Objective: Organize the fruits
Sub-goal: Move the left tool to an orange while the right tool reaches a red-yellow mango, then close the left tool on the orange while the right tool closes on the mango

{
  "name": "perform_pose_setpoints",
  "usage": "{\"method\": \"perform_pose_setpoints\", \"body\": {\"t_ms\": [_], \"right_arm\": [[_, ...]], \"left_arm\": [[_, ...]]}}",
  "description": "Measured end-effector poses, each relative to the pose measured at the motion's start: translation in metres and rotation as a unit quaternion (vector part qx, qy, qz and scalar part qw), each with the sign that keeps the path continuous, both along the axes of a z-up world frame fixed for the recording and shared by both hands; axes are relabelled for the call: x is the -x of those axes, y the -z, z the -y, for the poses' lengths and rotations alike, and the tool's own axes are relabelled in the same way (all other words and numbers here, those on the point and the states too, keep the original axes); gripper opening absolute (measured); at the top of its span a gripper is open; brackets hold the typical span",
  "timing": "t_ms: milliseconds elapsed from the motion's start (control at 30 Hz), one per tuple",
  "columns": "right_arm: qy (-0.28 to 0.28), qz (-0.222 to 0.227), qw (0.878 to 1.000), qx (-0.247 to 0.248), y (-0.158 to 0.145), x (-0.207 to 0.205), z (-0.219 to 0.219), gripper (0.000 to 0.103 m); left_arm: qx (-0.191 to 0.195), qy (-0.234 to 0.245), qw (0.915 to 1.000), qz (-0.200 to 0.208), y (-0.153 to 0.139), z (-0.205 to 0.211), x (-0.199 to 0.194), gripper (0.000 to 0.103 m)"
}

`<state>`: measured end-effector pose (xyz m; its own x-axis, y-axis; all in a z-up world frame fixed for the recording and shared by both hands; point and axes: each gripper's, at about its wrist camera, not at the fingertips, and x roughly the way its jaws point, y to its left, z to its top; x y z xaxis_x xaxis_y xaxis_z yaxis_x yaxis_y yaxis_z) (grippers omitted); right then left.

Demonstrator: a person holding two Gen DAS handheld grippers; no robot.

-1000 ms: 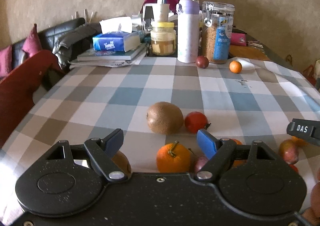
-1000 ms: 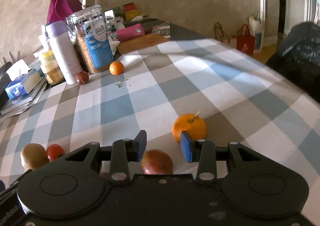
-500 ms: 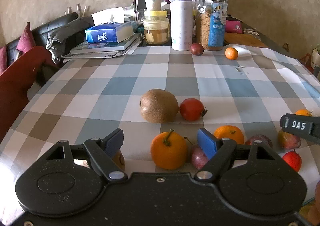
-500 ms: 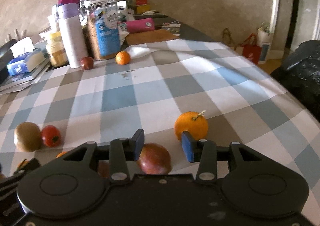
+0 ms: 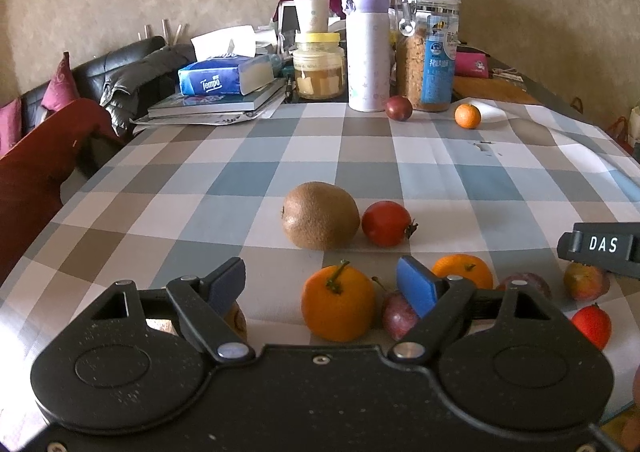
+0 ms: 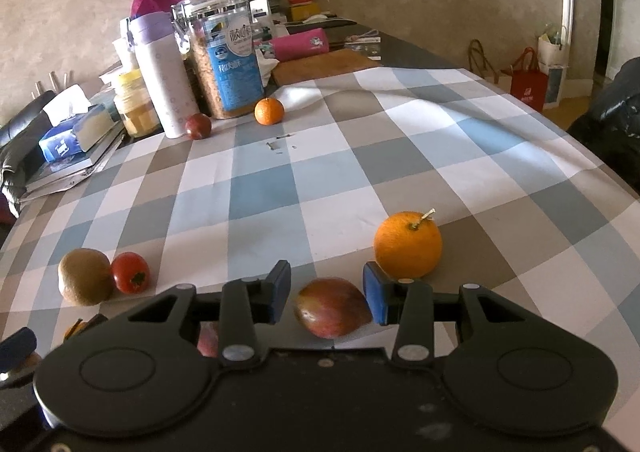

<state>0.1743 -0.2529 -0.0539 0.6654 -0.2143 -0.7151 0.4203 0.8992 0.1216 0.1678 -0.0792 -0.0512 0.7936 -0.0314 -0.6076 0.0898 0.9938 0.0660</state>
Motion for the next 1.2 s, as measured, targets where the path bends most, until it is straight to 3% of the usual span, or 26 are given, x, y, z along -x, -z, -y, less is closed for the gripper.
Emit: {"method": "perform_pose_setpoints", "body": {"t_ms": [367, 567, 900, 1200], "right_arm": [[-0.02, -0.005, 0.999, 0.032, 0.004, -0.002, -0.007, 0.043], [-0.026, -0.017, 0.998, 0.056, 0.006, -0.003, -0.012, 0.043], [-0.032, -0.007, 0.997, 0.073, 0.007, 0.0, -0.019, 0.041], [-0.028, 0.009, 0.998, 0.055, 0.006, 0.002, -0.012, 0.039]], "left_arm": [[-0.007, 0.014, 0.9999, 0.0, 0.001, 0.0, -0.002, 0.088], [0.024, 0.032, 0.9991, -0.01, -0.002, -0.004, 0.004, 0.088], [0.003, 0.063, 0.998, 0.008, -0.003, 0.01, 0.014, 0.088], [0.027, 0.07, 0.9971, -0.004, -0.003, 0.006, 0.014, 0.088]]}}
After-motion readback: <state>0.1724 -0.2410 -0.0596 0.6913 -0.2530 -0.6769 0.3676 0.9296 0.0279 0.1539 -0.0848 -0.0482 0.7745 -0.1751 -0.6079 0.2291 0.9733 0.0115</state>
